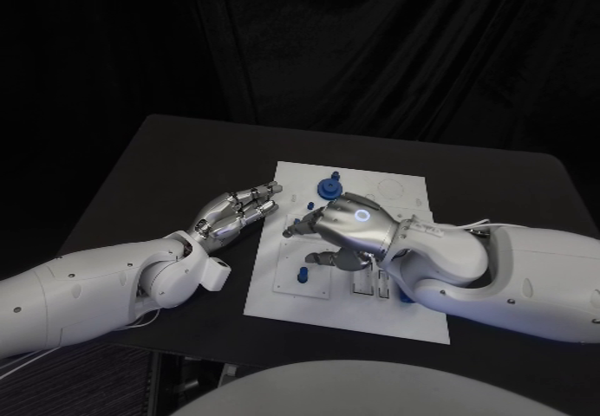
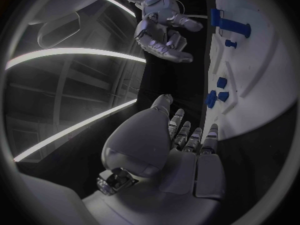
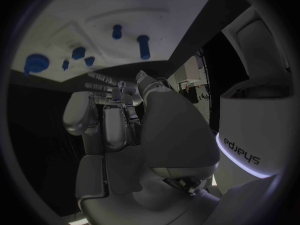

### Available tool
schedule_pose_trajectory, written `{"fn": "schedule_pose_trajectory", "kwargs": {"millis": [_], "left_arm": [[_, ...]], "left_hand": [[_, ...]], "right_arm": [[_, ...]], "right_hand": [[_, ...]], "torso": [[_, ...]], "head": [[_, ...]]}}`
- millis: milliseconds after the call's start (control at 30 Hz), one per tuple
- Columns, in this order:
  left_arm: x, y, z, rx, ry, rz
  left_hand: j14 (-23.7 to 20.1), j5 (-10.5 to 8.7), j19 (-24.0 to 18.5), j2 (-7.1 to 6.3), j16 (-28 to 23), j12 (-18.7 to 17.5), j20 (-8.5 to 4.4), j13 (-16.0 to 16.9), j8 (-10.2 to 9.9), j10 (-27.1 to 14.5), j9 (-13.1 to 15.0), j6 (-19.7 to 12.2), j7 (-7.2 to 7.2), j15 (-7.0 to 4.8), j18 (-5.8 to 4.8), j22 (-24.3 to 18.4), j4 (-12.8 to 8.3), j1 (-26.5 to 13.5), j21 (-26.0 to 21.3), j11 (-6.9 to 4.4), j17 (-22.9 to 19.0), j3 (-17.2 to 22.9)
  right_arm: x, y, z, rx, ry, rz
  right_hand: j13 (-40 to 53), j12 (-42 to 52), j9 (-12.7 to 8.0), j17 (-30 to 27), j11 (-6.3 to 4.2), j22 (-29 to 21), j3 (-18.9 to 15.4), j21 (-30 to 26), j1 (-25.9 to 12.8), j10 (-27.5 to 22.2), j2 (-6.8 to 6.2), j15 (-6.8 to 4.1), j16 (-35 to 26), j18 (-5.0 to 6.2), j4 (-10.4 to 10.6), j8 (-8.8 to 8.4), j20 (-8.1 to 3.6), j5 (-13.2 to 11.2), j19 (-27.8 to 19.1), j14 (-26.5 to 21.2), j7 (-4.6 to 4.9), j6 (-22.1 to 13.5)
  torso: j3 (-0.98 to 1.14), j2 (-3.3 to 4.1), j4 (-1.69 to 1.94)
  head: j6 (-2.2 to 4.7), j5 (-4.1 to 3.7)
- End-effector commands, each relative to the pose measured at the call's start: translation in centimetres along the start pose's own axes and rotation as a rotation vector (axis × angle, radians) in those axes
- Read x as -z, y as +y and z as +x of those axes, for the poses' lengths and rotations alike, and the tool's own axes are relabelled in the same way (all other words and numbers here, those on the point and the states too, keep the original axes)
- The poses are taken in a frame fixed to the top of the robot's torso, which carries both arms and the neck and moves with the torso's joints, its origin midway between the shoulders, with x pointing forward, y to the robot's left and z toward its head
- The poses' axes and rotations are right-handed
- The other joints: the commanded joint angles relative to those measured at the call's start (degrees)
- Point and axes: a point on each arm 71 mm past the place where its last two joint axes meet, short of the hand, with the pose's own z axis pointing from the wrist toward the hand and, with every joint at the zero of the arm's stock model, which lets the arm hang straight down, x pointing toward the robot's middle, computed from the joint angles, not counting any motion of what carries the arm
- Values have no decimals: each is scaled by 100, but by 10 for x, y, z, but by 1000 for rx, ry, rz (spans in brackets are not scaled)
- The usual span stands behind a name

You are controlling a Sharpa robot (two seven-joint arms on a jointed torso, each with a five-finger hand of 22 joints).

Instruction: Assemble the parts on the task board

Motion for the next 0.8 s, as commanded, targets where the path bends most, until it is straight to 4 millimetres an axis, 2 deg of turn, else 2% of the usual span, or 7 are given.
{"fn": "schedule_pose_trajectory", "kwargs": {"millis": [33,200,300,467,633,733,800], "left_arm": [[0,-1,1,5,-2,22],[1,-3,0,-10,-22,37],[2,-4,0,-20,-33,51],[4,-8,1,-39,-58,80],[8,-14,0,-64,-87,111],[9,-20,-2,-78,-98,127],[8,-24,-3,-84,-100,135]], "left_hand": [[-27,-29,10,52,-11,-26,35,0,37,1,2,-7,34,15,53,3,-3,-28,-15,20,-4,37],[-38,-14,-16,24,-17,39,-93,7,59,23,8,26,5,-67,75,-55,55,-88,-28,8,-8,32],[-78,-43,-38,-21,-49,22,-382,2,-72,5,-55,-409,-495,-221,12,-106,329,-253,-36,-3,-27,-98],[-95,-297,-49,-55,-65,-5,-960,-4,-308,-27,-159,-1225,-994,-437,-351,-172,964,-295,-40,-132,-36,-397],[-95,-437,-55,-3,-65,-43,-1299,-8,-317,-9,-201,-1632,-1512,-713,-389,-203,968,-439,-45,-435,-36,-572],[-95,-433,-46,34,-65,-123,-1218,-14,-388,-22,-243,-2032,-2073,-705,-367,-205,967,-407,-41,-500,-36,-619],[-95,-417,-54,68,-65,-163,-1097,-18,-394,-34,-247,-2084,-2148,-637,-321,-232,967,-388,-47,-492,-36,-628]], "right_arm": [[6,-9,-26,-88,-174,21],[28,-46,-54,-194,-159,185],[42,-61,-62,-259,-148,263],[68,-85,-65,-341,-98,411],[92,-103,-61,-407,-34,573],[108,-109,-52,-445,6,685],[117,-109,-46,-456,46,745]], "right_hand": [[48,145,-26,20,-17,866,-7,28,128,-54,45,-27,25,-3,40,57,-15,129,42,48,80,113],[267,706,-83,14,-57,855,125,-13,360,158,145,40,22,-3,59,106,31,496,6,20,403,346],[707,1506,-51,130,-215,887,210,128,507,511,193,-60,111,-15,-17,263,-25,760,46,56,437,705],[2162,3576,102,-336,-392,885,298,170,458,415,228,-209,-232,-19,23,747,-170,827,27,-128,254,1411],[5319,6298,299,-78,-566,910,82,281,-163,2074,317,-300,-63,-30,279,1139,-251,934,74,16,88,1615],[6860,7278,486,535,-681,1047,-17,856,-449,3257,334,-449,336,-139,293,1431,-386,1013,370,335,-38,1617],[7352,7535,585,711,-710,1048,-55,871,-552,3593,333,-480,445,-142,293,1553,-424,1019,394,391,-68,1579]], "torso": [[9,3,-1],[9,-13,-2],[8,-18,1],[-7,-28,6],[-21,-32,6],[-29,-28,6],[-30,-26,-1]], "head": [[-1,25],[-1,4],[-1,-41],[-1,-190],[-1,-480],[-1,-609],[-1,-652]]}}
